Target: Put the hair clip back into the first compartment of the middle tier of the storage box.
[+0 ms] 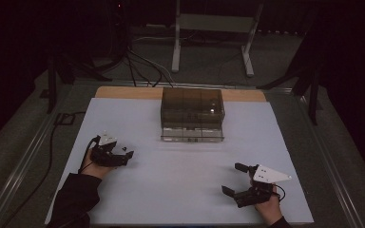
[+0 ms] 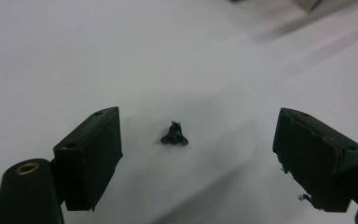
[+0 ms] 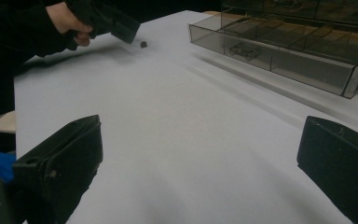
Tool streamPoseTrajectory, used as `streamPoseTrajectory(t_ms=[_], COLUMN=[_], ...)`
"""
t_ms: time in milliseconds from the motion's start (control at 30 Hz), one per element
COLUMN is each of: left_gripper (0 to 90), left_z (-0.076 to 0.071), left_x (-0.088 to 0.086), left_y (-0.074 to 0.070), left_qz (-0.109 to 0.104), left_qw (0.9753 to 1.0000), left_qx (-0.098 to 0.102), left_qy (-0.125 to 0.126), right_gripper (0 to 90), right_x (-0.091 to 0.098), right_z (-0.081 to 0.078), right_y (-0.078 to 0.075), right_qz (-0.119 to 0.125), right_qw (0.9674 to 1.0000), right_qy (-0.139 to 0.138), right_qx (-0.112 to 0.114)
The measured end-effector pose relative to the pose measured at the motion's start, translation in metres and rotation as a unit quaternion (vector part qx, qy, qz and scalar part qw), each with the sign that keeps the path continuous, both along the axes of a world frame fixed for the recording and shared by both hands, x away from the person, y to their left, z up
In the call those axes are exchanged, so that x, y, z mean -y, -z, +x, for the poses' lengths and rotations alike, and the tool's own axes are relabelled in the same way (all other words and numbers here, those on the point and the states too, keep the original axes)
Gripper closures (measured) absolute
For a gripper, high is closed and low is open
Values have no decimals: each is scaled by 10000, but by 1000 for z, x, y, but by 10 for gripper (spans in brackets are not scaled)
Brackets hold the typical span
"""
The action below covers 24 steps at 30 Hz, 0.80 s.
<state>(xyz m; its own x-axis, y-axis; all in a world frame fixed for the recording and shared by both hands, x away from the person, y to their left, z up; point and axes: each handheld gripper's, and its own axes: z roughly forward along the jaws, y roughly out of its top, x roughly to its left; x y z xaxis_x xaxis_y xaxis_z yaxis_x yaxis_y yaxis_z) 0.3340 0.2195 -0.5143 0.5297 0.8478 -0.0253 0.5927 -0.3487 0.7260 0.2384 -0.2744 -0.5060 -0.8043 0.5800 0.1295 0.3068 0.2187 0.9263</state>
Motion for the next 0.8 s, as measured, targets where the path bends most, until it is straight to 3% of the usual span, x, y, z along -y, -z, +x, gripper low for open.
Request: streamPoseTrajectory(t_ms=[267, 500, 800], left_gripper=[318, 463, 586], left_z=[5, 5, 13], left_x=[2, 5, 6], left_y=[5, 7, 10], left_qz=[217, 340, 325], left_qw=[9996, 9993, 9993], left_qx=[-105, -19, -77], left_qy=[-158, -126, -169], right_gripper=[3, 3, 2], right_x=[-1, 0, -1], right_z=[0, 0, -1], right_y=[0, 0, 0], right_qz=[-32, -6, -10], right_qw=[10000, 10000, 10000], right_qy=[-8, -4, 3], right_qx=[13, -5, -20])
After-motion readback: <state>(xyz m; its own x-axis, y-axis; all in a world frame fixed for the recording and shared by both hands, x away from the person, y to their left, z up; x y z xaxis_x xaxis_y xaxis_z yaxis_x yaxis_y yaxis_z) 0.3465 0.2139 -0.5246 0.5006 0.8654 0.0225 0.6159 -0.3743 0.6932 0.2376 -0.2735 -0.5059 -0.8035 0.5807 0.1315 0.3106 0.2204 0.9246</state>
